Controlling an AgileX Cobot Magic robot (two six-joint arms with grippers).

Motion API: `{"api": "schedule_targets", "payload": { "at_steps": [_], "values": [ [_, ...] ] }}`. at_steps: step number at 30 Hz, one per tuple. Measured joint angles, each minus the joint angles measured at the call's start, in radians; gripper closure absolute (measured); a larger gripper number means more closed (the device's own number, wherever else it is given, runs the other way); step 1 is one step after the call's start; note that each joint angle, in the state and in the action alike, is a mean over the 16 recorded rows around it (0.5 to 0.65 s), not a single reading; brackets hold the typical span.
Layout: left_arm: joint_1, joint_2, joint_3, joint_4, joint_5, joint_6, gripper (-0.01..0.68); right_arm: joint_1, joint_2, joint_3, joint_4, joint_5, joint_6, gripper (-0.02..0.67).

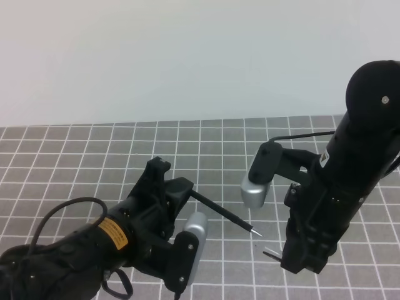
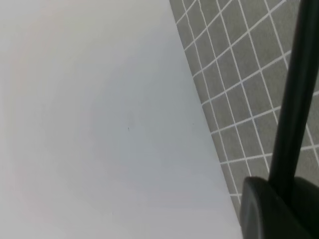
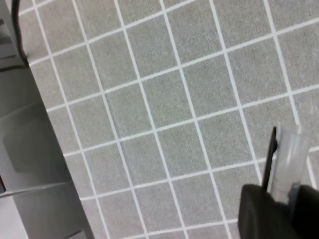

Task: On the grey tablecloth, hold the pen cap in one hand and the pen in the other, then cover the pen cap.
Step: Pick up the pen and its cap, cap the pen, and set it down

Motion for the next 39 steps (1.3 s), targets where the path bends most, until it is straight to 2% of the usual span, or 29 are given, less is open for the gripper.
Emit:
{"api": "schedule_targets", "payload": {
  "at_steps": [23,39],
  "values": [
    [0.000,0.000,0.000,-0.031,-0.006,0.020,0.672,0.000,0.002,-0.065,-0.041,0.002,0.084,0.557],
    [0.000,0.000,0.000,-0.046,-0.011,0.033,0.672,0.000,0.024,-0.053,-0.017,0.002,0.070,0.557]
  ]
}}
